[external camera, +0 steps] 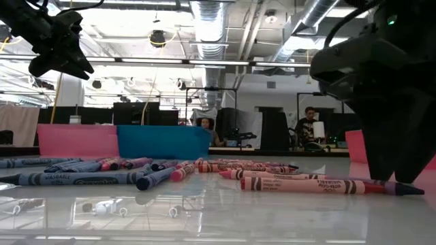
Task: Sort crayons
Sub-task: Put the purple crayon into the blue bin
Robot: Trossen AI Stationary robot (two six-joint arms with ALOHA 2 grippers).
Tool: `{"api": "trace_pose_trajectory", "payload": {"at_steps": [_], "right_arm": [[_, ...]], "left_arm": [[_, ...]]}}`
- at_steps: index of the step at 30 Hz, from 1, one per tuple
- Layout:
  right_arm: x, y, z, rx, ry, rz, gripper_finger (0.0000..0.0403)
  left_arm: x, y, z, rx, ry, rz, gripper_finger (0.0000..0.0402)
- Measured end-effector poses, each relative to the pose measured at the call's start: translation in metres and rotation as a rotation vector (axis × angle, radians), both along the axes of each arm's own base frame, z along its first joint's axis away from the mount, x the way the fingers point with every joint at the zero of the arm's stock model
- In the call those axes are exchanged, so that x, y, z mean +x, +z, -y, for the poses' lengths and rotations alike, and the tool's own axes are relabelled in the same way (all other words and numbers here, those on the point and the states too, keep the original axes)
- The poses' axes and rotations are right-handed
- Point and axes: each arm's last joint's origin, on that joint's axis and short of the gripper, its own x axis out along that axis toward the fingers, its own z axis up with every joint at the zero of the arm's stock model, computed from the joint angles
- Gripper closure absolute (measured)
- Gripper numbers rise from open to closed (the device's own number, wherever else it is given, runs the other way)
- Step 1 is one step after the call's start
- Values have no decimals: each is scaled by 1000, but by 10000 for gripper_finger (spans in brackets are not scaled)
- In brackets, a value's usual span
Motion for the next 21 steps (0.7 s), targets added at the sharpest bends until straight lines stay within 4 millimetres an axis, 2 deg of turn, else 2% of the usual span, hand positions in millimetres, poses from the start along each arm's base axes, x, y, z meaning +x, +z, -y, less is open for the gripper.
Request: {"api": "trace_pose_trajectory", "payload": {"at_steps": [4, 9, 17, 21], "right_arm": [[-2, -1, 3, -2, 9, -28, 262], [-1, 3, 3, -38, 127, -18, 300], [14, 34, 3, -101, 319, 129, 294], [24, 38, -3, -80, 385, 243, 281]], "left_arm": [[0, 0, 0, 0, 0, 0, 291], [0, 0, 0, 2, -2, -1, 291], [0, 0, 0, 3, -4, -2, 291], [0, 0, 0, 3, -5, -2, 291]]}}
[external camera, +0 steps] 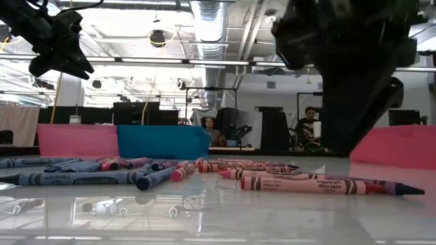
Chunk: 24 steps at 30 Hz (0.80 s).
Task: Sort crayons
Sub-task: Put the purple crayon into the blue bin
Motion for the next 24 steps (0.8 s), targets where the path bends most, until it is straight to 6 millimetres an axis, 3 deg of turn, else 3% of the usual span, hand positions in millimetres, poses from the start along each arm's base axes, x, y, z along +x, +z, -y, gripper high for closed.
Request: {"api": "trace_pose_trajectory", "payload": {"at_steps": [12, 24], "right_arm": [[2, 1, 0, -19, 77, 20, 207], [2, -3, -3, -66, 172, 19, 209]], "left_arm": [[0, 0, 0, 3, -1, -2, 291], [0, 0, 0, 4, 0, -3, 291]]}}
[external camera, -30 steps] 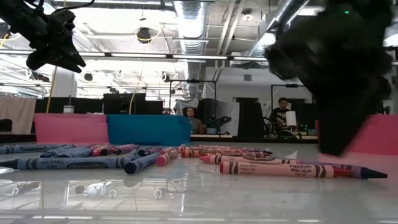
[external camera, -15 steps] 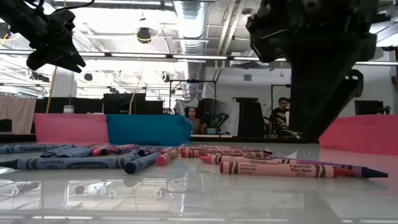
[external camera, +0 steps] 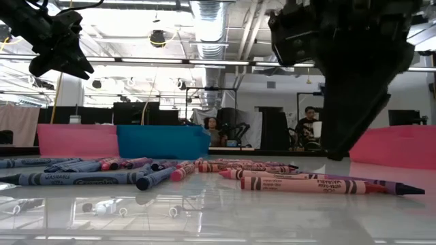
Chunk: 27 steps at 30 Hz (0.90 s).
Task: Sort crayons
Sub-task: Put the purple crayon into the blue bin
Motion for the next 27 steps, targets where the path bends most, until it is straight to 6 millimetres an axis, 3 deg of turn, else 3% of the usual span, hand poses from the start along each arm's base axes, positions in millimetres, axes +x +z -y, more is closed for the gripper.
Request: {"api": "trace_pose_trajectory", "payload": {"at_steps": [6, 13, 27], "right_arm": [[4, -22, -3, -4, 23, -73, 209], [3, -25, -3, -8, 23, -103, 215], [-3, -30, 7, -92, 93, -197, 316]], "left_arm": [[0, 0, 0, 0, 0, 0, 291], [0, 0, 0, 0, 0, 0, 291], [0, 0, 0, -2, 0, 1, 291]]}}
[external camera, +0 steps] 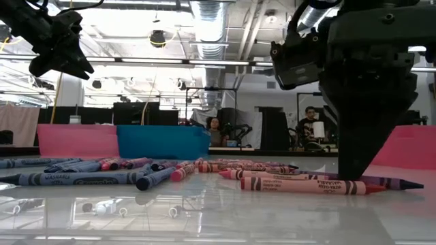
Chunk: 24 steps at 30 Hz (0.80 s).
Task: Sort crayons
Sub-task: Put the purple crayon into the blue bin
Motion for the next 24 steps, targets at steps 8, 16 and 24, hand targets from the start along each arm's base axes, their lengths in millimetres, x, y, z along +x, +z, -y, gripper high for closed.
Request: {"api": "trace_pose_trajectory", "payload": {"at_steps": [8, 16, 24], "right_arm": [[2, 4, 9, -12, 94, -7, 385], [-5, 43, 39, -83, 66, 57, 398], [-1, 91, 84, -300, 22, 307, 401]], "left_arm": [[0, 0, 0, 0, 0, 0, 291], [0, 0, 0, 1, 0, 0, 291], [0, 0, 0, 7, 2, -5, 291]]}}
